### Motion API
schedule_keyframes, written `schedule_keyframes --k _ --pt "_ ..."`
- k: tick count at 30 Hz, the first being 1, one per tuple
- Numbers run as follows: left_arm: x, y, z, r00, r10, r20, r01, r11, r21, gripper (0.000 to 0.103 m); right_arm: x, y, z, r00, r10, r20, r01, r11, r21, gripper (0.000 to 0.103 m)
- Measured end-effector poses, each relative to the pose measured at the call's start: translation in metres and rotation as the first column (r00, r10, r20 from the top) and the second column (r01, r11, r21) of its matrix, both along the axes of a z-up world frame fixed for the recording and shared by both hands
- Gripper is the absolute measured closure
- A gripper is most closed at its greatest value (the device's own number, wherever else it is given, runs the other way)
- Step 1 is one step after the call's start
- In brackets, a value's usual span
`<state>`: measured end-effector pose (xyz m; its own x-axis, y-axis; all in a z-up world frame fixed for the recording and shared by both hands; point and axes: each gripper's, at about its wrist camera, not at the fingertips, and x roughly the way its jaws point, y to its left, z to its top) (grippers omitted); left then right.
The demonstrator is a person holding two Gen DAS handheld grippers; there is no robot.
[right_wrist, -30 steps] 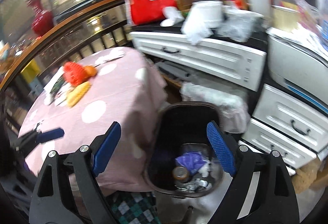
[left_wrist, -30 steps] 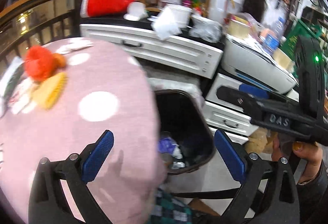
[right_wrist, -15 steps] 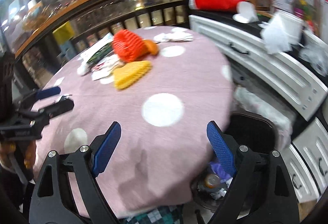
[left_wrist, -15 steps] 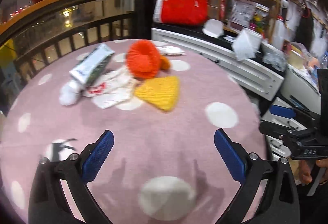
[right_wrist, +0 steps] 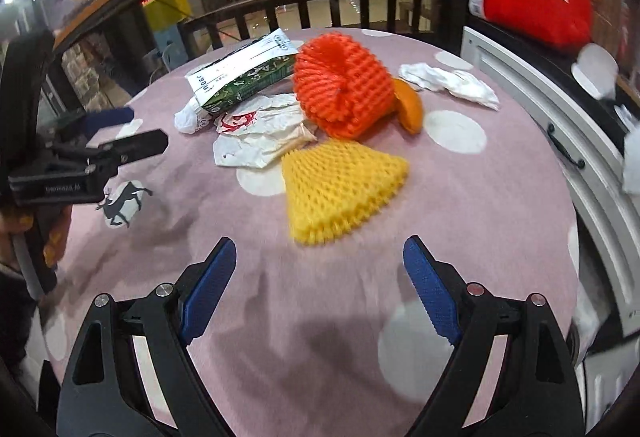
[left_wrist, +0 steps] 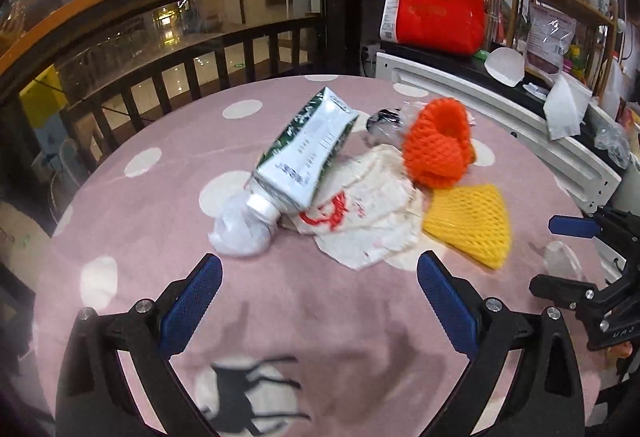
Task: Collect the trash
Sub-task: 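Move both grippers back over the table, then grasp the green milk carton with the left gripper while the right gripper grasps the yellow foam net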
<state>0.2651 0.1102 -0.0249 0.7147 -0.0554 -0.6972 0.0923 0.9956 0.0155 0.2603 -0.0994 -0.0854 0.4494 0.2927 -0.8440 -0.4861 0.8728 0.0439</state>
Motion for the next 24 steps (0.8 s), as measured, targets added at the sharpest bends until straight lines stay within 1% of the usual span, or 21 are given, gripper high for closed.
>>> schedule_keyframes --k 4,8,10,13,14,15,16,17,18,19,20,21,24 --pt "0.039 0.006 -0.001 0.999 -0.013 -0.039 0.015 0.997 0.071 0.007 0.025 0.016 -0.010 1.000 0.018 0.000 -0.018 0.998 -0.052 0.018" --pt "0.073 0.002 0.001 0.997 -0.034 -0.067 0.043 0.989 0.138 0.007 0.043 0.025 -0.017 1.000 0.028 0.008 -0.027 0.994 -0.106 0.018" --pt "0.091 -0.003 -0.001 0.994 -0.053 -0.099 0.069 0.983 0.169 0.007 0.050 0.027 -0.019 0.999 0.030 0.009 -0.029 0.992 -0.122 0.018" --pt "0.113 -0.010 -0.008 0.987 -0.051 -0.153 0.083 0.974 0.211 0.007 0.060 0.028 -0.027 1.000 0.025 -0.002 -0.025 0.988 -0.154 0.020" --pt "0.119 -0.012 -0.011 0.984 -0.052 -0.170 0.090 0.971 0.220 0.008 0.062 0.027 -0.028 1.000 0.019 -0.002 -0.019 0.987 -0.162 0.023" --pt "0.124 -0.014 -0.014 0.982 -0.054 -0.181 0.096 0.969 0.228 0.013 0.064 0.026 -0.030 1.000 0.010 0.003 -0.010 0.985 -0.173 0.027" --pt "0.128 -0.015 -0.016 0.980 -0.058 -0.192 0.103 0.967 0.233 0.016 0.064 0.025 -0.030 1.000 0.009 0.008 -0.008 0.984 -0.177 0.030" --pt "0.130 -0.016 -0.017 0.979 -0.059 -0.197 0.106 0.967 0.232 0.019 0.064 0.024 -0.030 1.000 0.009 0.013 -0.007 0.984 -0.178 0.035" --pt "0.132 -0.015 -0.019 0.977 -0.060 -0.207 0.107 0.969 0.223 0.027 0.065 0.023 -0.029 1.000 0.009 0.019 -0.005 0.984 -0.179 0.042" --pt "0.133 -0.014 -0.020 0.974 -0.062 -0.216 0.109 0.972 0.211 0.039 0.064 0.022 -0.028 1.000 0.008 0.024 -0.004 0.984 -0.180 0.047" --pt "0.134 -0.013 -0.021 0.972 -0.064 -0.227 0.109 0.976 0.190 0.043 0.064 0.021 -0.028 1.000 0.006 0.029 -0.001 0.983 -0.185 0.056" --pt "0.133 -0.010 -0.020 0.973 -0.058 -0.225 0.097 0.981 0.168 0.044 0.064 0.019 -0.027 0.999 0.003 0.035 0.004 0.982 -0.189 0.062" --pt "0.130 -0.004 -0.016 0.979 -0.047 -0.200 0.070 0.992 0.109 0.045 0.064 0.013 -0.025 0.999 -0.010 0.040 0.017 0.985 -0.170 0.071"
